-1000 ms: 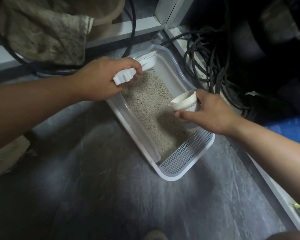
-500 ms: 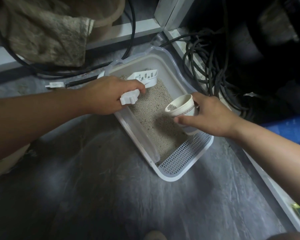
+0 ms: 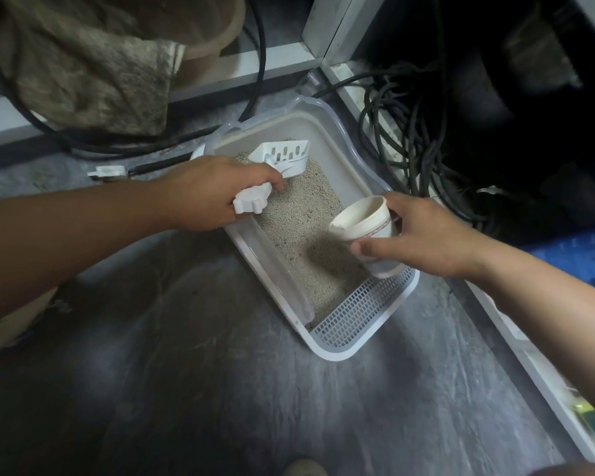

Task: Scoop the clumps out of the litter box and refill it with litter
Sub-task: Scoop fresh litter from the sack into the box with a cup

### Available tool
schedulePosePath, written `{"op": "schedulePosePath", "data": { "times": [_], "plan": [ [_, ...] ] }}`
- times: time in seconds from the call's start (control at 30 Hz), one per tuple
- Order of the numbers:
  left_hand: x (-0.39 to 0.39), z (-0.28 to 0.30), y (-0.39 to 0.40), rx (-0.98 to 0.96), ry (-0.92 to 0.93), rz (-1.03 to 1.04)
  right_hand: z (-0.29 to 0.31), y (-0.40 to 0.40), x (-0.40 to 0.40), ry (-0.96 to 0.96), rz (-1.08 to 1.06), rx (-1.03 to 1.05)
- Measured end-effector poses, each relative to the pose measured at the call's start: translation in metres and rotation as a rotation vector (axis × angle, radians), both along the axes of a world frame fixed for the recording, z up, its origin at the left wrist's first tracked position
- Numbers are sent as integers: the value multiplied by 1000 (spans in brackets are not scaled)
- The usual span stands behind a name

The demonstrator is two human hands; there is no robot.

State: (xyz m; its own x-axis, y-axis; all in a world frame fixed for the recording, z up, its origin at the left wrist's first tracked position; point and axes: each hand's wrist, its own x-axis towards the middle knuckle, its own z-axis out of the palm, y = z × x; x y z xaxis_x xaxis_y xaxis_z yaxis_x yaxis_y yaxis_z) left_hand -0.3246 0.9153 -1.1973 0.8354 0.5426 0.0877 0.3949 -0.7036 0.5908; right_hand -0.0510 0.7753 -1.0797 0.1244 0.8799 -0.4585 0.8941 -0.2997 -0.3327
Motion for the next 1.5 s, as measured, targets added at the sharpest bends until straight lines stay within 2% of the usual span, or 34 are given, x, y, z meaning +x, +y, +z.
{"op": "schedulePosePath", "data": {
  "times": [0.17,0.3,0.43,0.53,0.67,0.8,0.93,1.07,1.2,1.33,1.43,1.5],
  "plan": [
    [0,1,-1,2,0,-17,4,-3,-1,79,28,-117],
    [1,3,-4,-5,-16,-24,3,1,-2,-95,55,-46],
    [1,3,-2,-10,0,-27,3,0,-4,-70,68,-136],
    [1,3,-3,-4,3,-28,4,1,-1,-117,44,-68],
    [1,4,-3,-12,-5,-38,12,1,-2,7,67,-209],
    [0,4,-3,-15,-6,-27,15,1,-1,-15,28,-135],
    [1,3,-3,-20,9,-29,15,-1,-2,41,73,-253],
    [1,1,-3,-9,2,-22,14,1,1,5,36,-157],
    [1,1,-3,-8,-4,-28,16,0,1,93,53,-239],
    [1,1,-3,-4,2,-27,16,2,4,26,38,-186],
    [1,2,-3,-15,9,-29,19,0,4,99,29,-235],
    [1,2,-3,-14,11,-29,19,1,5,70,13,-194]
  ]
}}
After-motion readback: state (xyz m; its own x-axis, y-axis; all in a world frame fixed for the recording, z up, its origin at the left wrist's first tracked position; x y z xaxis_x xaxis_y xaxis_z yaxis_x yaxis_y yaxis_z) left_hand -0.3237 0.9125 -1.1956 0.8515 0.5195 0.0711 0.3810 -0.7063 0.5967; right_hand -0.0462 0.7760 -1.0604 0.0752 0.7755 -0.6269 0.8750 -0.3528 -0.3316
